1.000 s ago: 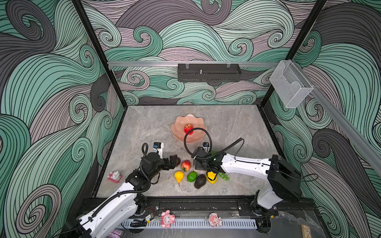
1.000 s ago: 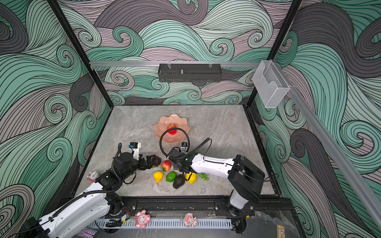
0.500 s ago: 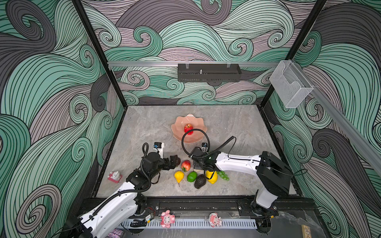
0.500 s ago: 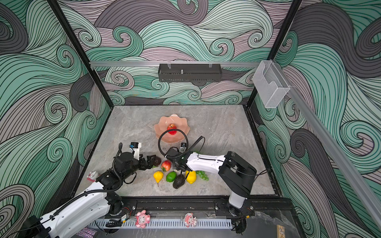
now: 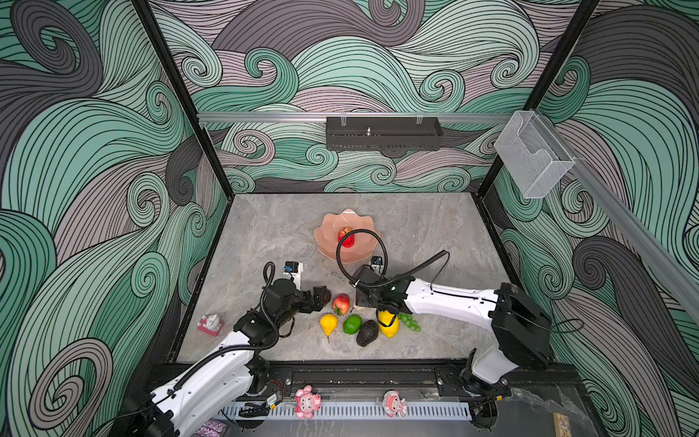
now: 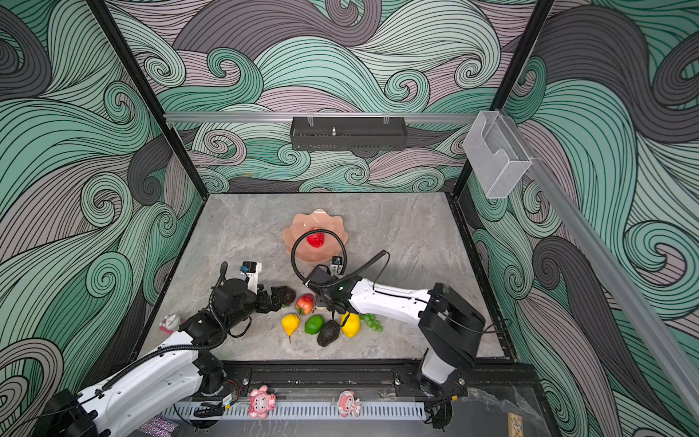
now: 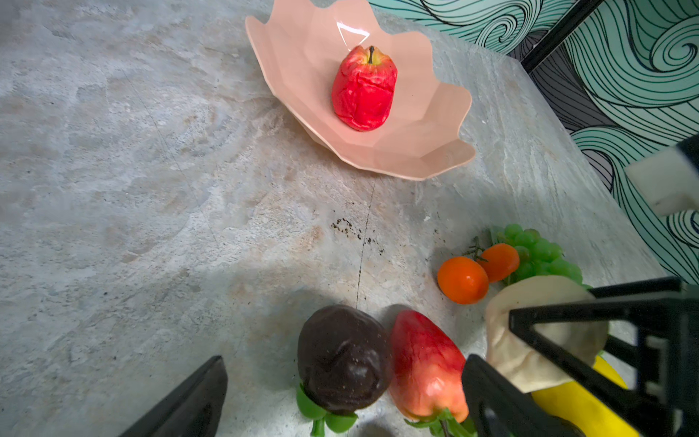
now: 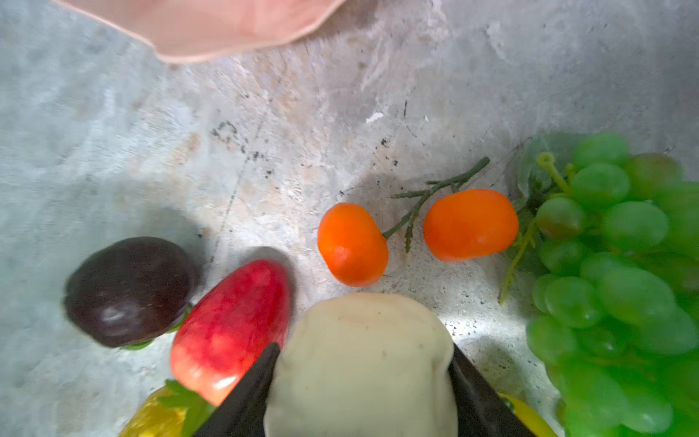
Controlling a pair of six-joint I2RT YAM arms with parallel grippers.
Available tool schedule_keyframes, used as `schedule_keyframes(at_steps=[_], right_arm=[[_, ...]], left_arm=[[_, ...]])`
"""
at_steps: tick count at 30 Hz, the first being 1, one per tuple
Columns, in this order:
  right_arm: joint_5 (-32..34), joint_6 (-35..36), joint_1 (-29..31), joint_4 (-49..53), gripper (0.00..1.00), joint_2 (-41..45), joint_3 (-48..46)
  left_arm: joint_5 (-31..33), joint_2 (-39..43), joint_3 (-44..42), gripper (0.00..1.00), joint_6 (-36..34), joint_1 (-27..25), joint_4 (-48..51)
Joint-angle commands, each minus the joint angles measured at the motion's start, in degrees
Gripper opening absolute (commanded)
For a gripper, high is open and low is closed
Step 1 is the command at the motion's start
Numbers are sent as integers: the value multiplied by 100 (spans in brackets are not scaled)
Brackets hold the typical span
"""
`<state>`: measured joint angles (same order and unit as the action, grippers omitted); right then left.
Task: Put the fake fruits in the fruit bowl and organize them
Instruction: 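Grasp the cream pear with the right gripper while the left gripper approaches, then pass the cream pear from the right gripper into the left gripper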
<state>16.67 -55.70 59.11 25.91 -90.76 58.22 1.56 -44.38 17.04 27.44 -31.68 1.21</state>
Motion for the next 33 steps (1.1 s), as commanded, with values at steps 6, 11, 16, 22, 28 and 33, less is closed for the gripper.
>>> schedule_keyframes(at_steps=[6,11,16,22,28,33], right_arm=[[-487,-270,-426,-363,62,1055,-556],[-866,-604,-713,-909,62,1630,-909],[-1095,-897,-830,-1209,62,1983,-1065],[-1621,-1523,-875,-1871,62,2270,-1377],[-1899,-1863,-867,-2257,62,2437,-1579],[-1938,-2026,-849,-2391,63,2593,-1728]], left_arm=[[-1391,-245,245,98,212,-44,-859],[-1829,-187,306,98,357,-191,-1531],[-1954,-340,324,96,310,-552,-2273],[-1479,-839,431,93,-67,-1299,-2995],[-1228,-1318,689,90,-229,-1542,-3273],[-1297,-1741,926,83,-264,-1680,-3390]])
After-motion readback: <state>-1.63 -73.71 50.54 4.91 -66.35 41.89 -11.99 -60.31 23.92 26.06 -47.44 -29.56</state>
